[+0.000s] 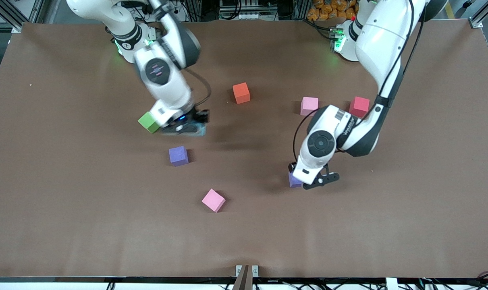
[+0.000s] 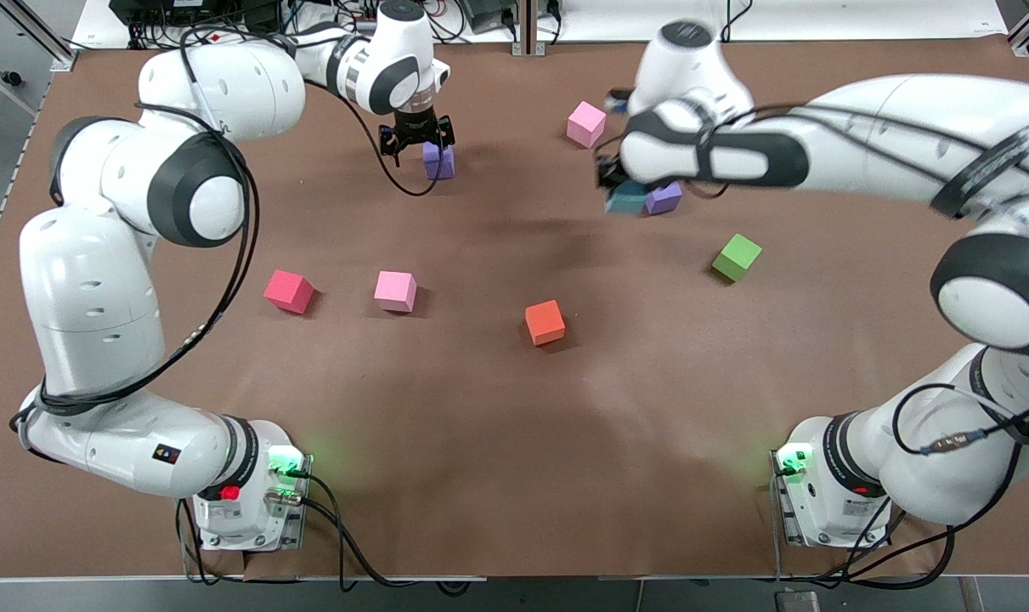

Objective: Arrange blocks into number 1
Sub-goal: 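Place the cyan block beside the orange block while the left gripper reaches purple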

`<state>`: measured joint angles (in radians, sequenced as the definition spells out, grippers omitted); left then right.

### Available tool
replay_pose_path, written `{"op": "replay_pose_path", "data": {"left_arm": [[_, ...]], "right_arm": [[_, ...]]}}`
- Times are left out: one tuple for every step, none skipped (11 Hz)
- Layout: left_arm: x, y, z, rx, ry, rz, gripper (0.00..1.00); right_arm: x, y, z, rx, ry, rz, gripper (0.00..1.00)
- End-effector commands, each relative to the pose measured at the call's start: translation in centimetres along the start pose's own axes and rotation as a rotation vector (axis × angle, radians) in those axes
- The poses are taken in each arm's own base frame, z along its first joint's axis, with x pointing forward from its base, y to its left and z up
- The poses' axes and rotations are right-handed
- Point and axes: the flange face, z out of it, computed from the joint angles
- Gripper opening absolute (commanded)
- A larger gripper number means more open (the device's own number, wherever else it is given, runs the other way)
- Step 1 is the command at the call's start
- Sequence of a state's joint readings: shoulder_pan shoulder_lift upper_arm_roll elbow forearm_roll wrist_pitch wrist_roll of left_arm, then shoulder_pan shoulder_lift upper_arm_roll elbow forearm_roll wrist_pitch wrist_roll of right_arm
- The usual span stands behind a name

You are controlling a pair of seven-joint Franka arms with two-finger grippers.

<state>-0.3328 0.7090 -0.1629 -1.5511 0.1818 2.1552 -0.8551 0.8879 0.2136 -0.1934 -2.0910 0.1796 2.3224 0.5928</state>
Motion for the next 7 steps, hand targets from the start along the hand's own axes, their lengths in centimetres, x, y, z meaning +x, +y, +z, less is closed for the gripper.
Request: {"op": "replay_pose_path", "data": {"left_arm": [[1.5, 0.7, -0.1, -0.042, 0.048, 0.001, 1.0], [1.6, 0.9, 0.1, -0.048, 0.049, -0.001, 1.0], [1.7, 1.1, 0.4, -0.05, 0.048, -0.002, 1.0], [1.7, 1.1, 0.3, -0.053, 0.051, -0.002, 1.0], [1.9, 1.1, -0.2, -0.058, 0.056, -0.004, 1.0], [2.3, 1.3, -1.1, -0.071, 0.07, -0.011, 1.0], [2.5, 1.4, -1.6, -0.081, 0.075, -0.017, 1.0]], "right_arm": [[-5.3, -5.7, 5.6, 0.023, 0.016, 0.026, 0.54], [-6.6, -7.9, 7.5, 0.036, 0.04, 0.037, 0.54], [-7.2, -9.1, 8.5, 0.037, 0.042, 0.041, 0.54], [-7.4, -9.9, 8.8, 0.045, 0.037, 0.046, 0.54], [-8.0, -10.9, 9.9, 0.052, 0.02, 0.058, 0.54], [-8.8, -11.7, 11.3, 0.054, 0.009, 0.062, 0.54], [-9.1, -11.7, 11.8, 0.052, 0.011, 0.059, 0.54]]}}
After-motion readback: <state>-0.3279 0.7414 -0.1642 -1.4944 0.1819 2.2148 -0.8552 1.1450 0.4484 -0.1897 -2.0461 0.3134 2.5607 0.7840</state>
